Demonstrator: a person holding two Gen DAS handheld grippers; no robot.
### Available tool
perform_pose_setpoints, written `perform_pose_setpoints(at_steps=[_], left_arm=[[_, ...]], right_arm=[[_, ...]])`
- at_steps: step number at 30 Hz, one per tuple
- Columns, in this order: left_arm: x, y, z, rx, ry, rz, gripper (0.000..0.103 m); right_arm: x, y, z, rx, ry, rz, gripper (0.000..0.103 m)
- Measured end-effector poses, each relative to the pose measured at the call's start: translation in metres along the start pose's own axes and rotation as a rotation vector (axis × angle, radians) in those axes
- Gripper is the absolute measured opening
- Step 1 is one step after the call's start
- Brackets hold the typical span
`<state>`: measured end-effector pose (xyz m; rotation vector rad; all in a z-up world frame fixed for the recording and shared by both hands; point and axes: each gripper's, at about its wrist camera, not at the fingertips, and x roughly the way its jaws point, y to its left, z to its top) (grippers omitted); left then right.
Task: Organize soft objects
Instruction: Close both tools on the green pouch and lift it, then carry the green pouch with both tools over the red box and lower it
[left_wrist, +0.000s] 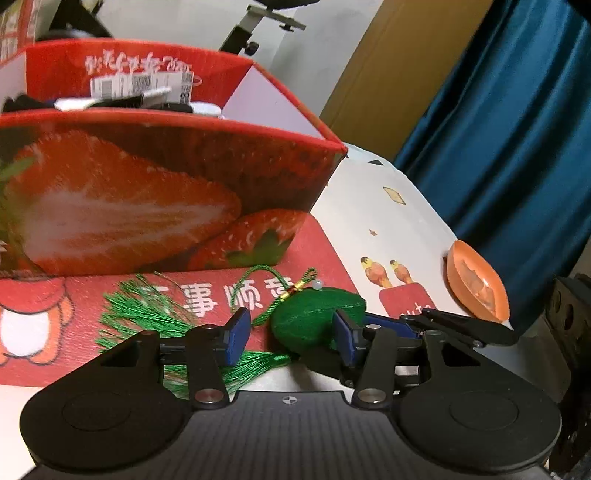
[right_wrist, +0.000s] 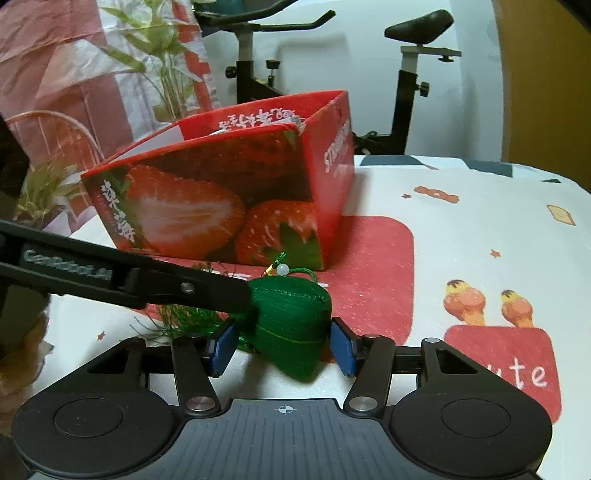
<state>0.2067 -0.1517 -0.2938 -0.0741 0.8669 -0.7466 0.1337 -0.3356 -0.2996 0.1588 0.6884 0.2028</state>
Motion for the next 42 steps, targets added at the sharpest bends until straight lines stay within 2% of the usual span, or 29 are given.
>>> perform_pose_setpoints(at_steps=[8,18,23,31,37,42], left_arm=[[0.016,0.013,-0.001,-0.086,0.019,-0.081,0.048],[-0.036,0.005,0.026,-0.03,-0.097,-0.052,0.047],[-0.075,0.003,0.047,-0.013,-0.186,-0.028,0.047],[-0.137,0.01,0.111,0.039,-0.344,0.007,0.047],[-0.172,0.018,0.158,0.085,-0.463,0.077,0.047],[-0.177,0.03,0.179,0.091,-0.524,0.136,0.047]], right_arm=[[0.002,0.013,0.009,-0.046,0.007,0.002,0.045],[-0.023,0.042,0.056,-0.125,-0.082,0.028,0.045],[-0.039,0.065,0.097,-0.199,-0.143,0.05,0.045],[-0.047,0.105,0.19,-0.329,-0.273,0.087,0.045],[-0.03,0.134,0.253,-0.419,-0.366,0.117,0.045],[0.0,0.145,0.271,-0.44,-0.377,0.122,0.046]])
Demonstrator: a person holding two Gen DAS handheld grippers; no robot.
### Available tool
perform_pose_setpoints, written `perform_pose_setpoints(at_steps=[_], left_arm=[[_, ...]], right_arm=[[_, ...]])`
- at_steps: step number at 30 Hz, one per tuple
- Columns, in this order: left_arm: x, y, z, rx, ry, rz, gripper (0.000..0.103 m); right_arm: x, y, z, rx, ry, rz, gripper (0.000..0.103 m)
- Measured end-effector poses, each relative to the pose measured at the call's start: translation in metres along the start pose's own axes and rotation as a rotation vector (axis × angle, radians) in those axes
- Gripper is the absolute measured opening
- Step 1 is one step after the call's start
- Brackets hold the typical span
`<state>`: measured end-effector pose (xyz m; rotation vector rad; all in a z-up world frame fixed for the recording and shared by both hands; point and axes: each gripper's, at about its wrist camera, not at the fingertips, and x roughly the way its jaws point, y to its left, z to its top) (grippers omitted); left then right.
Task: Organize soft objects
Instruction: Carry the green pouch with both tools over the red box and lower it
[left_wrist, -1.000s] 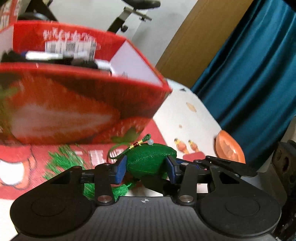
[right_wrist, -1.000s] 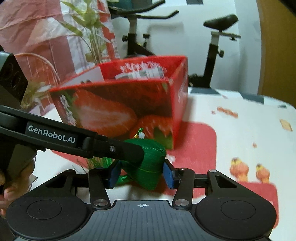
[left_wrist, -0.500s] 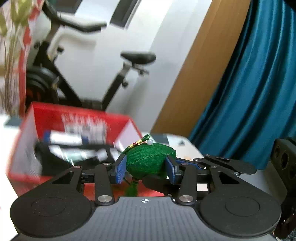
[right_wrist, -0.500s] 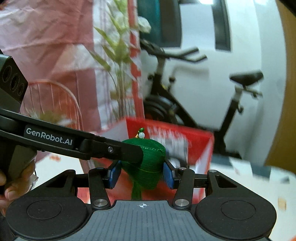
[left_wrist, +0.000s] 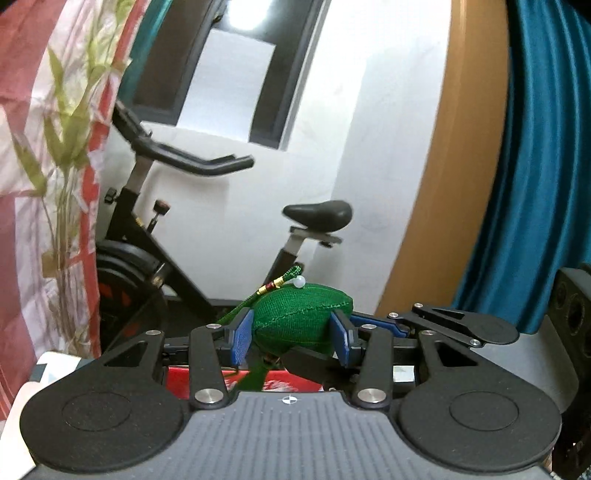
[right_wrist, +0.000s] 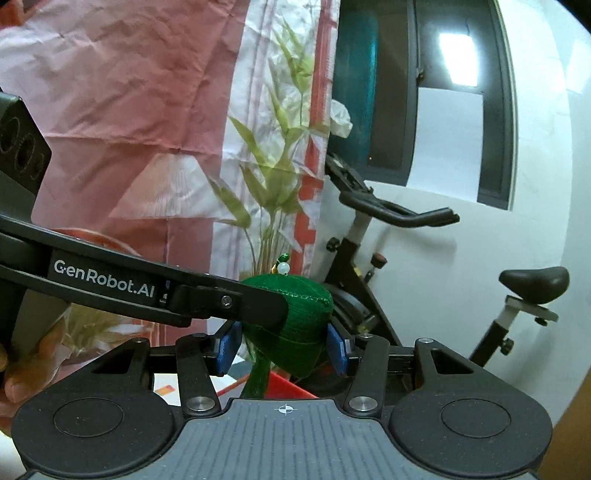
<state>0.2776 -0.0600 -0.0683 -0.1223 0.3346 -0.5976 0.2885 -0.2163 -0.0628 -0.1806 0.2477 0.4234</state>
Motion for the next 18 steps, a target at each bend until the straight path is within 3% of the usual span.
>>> perform_pose_setpoints(at_steps=[4,10,18], left_arm=[[0.024,0.015,-0.009,-0.026,0.049,0.017,0.047],[0.071,0.036,-0.05,-0.087,0.187,0.038,0.047],[0.1,0.058,-0.082,-0.126,0.3,0.034,0.048]], right_arm=[[0.031,-0.005,-0.024,0.045,0.079,0.007,0.046],[0.071,-0.015,-0.074,0.18,0.242,-0.007,0.046],[0.091,-0.021,-0.112,0.251,0.371,-0.057,0.045]])
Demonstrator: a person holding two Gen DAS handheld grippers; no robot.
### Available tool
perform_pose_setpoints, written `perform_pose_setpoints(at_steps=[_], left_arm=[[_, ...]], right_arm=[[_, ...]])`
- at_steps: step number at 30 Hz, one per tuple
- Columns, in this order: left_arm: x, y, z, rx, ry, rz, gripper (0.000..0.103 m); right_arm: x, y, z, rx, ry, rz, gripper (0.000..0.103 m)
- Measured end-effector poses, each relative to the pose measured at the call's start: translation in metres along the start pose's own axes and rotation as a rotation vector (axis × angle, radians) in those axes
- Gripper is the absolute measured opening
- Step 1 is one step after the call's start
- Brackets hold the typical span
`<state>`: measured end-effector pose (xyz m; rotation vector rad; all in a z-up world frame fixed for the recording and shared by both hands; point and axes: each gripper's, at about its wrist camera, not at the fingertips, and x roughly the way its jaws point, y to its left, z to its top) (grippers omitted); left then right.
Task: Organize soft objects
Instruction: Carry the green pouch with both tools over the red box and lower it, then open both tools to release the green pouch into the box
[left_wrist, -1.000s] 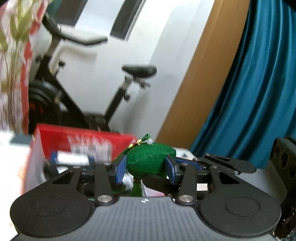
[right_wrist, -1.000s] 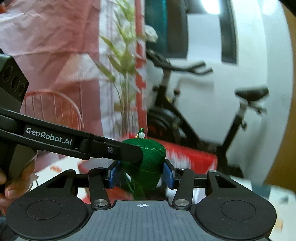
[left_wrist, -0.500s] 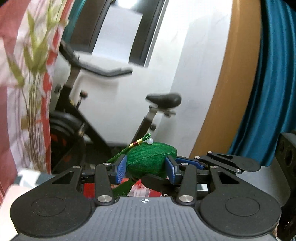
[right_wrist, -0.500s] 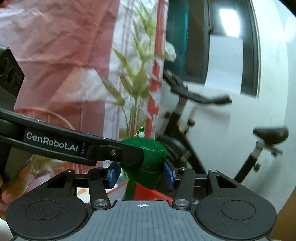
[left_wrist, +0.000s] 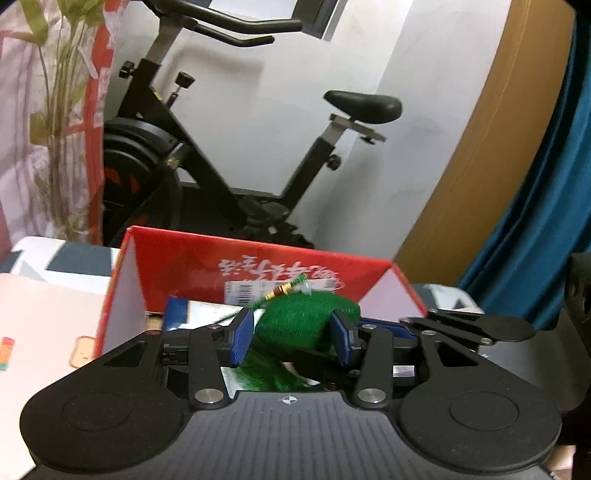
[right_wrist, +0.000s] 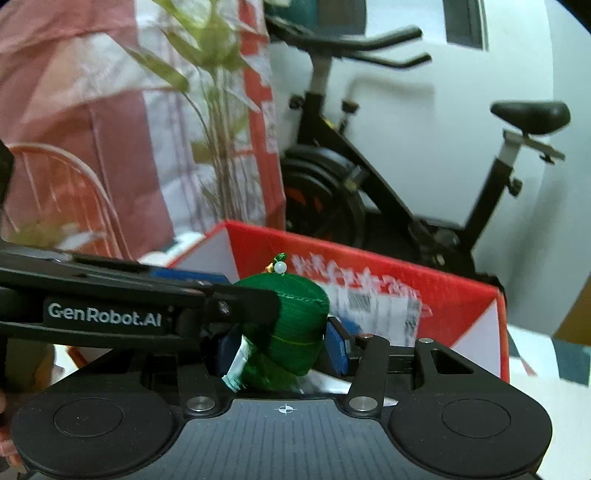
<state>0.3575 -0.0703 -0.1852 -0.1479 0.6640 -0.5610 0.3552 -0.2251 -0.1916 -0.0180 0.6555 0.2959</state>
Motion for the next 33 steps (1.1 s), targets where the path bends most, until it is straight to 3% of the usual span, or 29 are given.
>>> perform_pose_setpoints(at_steps=[5,8,12,13,15,23,33], left_arm=[[-0.001,0.008,-0.002,0.019,-0.001,0.072,0.053],[-0.012,0.014,0.003,0.02,-0.013,0.12,0.067],[-0.035,0.013,0.008,0.034,-0.051,0.169,0.098],[-0.043,0.012,0.009,0.043,-0.064,0.179,0.101],[-0.06,0.006,0.01,0.062,-0.089,0.202,0.103],[-0.115,-0.015,0.006,0.103,-0.14,0.245,0.103],[-0.198,-0.062,-0.002,0.162,-0.247,0.366,0.103]], right_arm=[[0.0,-0.013,-0.006,0.056,0.026,-0.087,0.046],[-0.013,-0.022,-0.008,0.098,0.012,-0.121,0.052],[-0.041,-0.028,-0.008,0.113,-0.042,-0.139,0.081],[-0.049,-0.028,-0.008,0.121,-0.05,-0.139,0.094],[-0.065,-0.026,-0.009,0.14,-0.065,-0.158,0.103],[-0.123,0.0,-0.008,0.107,-0.117,-0.238,0.103],[-0.225,0.035,-0.012,0.141,-0.242,-0.217,0.103]])
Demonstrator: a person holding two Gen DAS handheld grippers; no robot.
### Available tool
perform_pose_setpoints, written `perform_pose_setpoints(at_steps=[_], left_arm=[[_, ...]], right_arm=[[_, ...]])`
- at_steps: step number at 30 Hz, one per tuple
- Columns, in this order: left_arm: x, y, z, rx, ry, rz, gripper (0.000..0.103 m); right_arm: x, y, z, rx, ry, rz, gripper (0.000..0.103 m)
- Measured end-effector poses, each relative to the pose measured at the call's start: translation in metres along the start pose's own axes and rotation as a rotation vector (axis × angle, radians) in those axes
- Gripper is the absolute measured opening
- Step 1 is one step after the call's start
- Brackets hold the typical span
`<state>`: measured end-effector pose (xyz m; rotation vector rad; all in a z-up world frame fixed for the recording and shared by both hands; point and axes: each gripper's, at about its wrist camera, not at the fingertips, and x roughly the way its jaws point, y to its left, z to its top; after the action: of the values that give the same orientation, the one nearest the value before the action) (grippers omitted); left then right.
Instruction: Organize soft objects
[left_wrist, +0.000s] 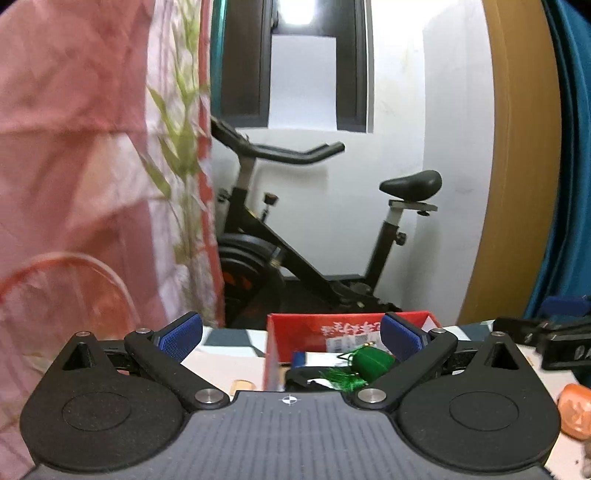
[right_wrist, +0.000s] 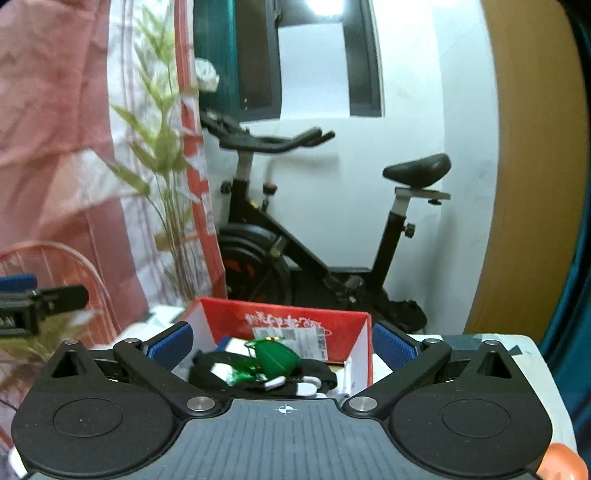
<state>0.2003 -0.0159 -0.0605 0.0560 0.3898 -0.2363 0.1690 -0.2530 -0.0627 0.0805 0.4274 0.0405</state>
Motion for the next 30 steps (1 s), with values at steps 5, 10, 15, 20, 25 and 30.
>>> perform_pose_setpoints(at_steps=[5,10,15,20,25,30], left_arm=[[-0.052,-0.01,0.007,0.024,-0.046,0.03,0.103],[-0.1,-0.013,0.009,-0.014,-0.067,0.009,0.103],[-0.139,-0.021,0.007,0.004,-0.095,0.023,0.103],[-0.171,-0.031,0.001,0.041,-0.114,0.038,0.103],[-0.196,-0.035,-0.008,0.036,-0.117,0.068,0.103],[-0.207,-0.03,-0.013,0.008,-0.107,0.069,0.103]], right_arm=[[-0.058,0.003,0.007,0.017,-0.055,0.006,0.103],[-0.109,0.009,0.008,0.013,-0.085,-0.013,0.103],[-0.149,0.018,-0.001,-0.003,-0.113,-0.051,0.103],[-0.183,0.022,-0.01,-0.007,-0.133,-0.084,0.103],[-0.21,0.026,-0.02,-0.006,-0.155,-0.098,0.103],[-0.223,0.032,-0.027,-0.031,-0.16,-0.101,0.103]])
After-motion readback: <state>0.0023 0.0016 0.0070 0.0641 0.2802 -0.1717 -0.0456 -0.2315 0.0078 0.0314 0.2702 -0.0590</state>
